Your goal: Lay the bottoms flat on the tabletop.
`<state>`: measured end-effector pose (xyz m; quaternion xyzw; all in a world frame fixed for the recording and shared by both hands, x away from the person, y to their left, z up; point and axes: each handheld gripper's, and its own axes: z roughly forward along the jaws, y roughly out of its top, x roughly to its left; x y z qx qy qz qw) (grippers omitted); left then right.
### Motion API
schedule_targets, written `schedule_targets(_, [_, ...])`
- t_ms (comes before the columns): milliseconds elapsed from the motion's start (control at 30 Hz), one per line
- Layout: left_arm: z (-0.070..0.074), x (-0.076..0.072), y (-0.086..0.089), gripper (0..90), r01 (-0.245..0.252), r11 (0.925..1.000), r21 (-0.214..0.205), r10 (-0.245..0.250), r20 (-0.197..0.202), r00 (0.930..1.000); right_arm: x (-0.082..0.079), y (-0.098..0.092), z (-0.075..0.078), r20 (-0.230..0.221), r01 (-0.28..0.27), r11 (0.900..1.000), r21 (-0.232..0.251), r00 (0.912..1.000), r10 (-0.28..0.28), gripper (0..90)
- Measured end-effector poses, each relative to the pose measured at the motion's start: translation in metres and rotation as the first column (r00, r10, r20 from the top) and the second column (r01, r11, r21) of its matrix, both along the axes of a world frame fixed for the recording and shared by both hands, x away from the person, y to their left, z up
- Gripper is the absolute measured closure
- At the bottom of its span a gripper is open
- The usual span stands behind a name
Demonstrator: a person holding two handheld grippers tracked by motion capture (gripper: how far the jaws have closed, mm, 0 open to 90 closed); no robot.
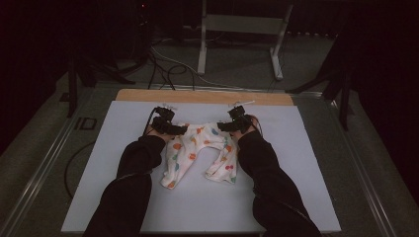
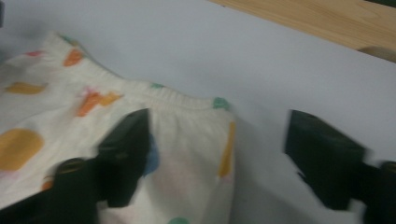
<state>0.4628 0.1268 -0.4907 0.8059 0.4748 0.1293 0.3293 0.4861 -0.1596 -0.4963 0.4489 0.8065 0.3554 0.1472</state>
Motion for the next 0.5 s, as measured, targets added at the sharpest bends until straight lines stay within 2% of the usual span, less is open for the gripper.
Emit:
schedule_targets(33, [0.001, -0.001, 0.0, 13.5, -0.002, 1.0, 0.002, 0.002, 0.011, 0.9999, -0.001, 0.0, 0.001, 0.0, 0.003, 1.0, -0.001, 1.0, -0.003, 18.8])
schedule_targets(67, [0.002, -0.002, 0.0, 13.4, -0.002, 0.9999, -0.015, 0.002, 0.018, 0.9998, -0.002, -0.001, 0.002, 0.001, -0.001, 1.0, 0.008, 1.0, 0.001, 16.4])
schedule_targets(100, [0.003, -0.004, 0.001, 11.2, 0.007, 0.9995, -0.031, -0.007, 0.014, 0.9999, -0.004, -0.002, 0.003, 0.004, 0.002, 0.9998, 0.02, 1.0, -0.002, 14.0])
schedule_targets(167, [0.005, -0.005, 0.001, 4.9, 0.021, 0.9991, -0.038, -0.02, 0.01, 0.9997, -0.008, -0.004, 0.006, 0.005, -0.011, 0.9997, 0.022, 0.9999, 0.011, 13.8])
schedule_targets(500, [0.018, -0.023, 0.005, 2.7, 0.077, 0.9934, -0.085, -0.075, 0.021, 0.9969, -0.023, -0.015, 0.02, 0.027, -0.023, 0.9994, 0.025, 0.9994, 0.022, 13.8])
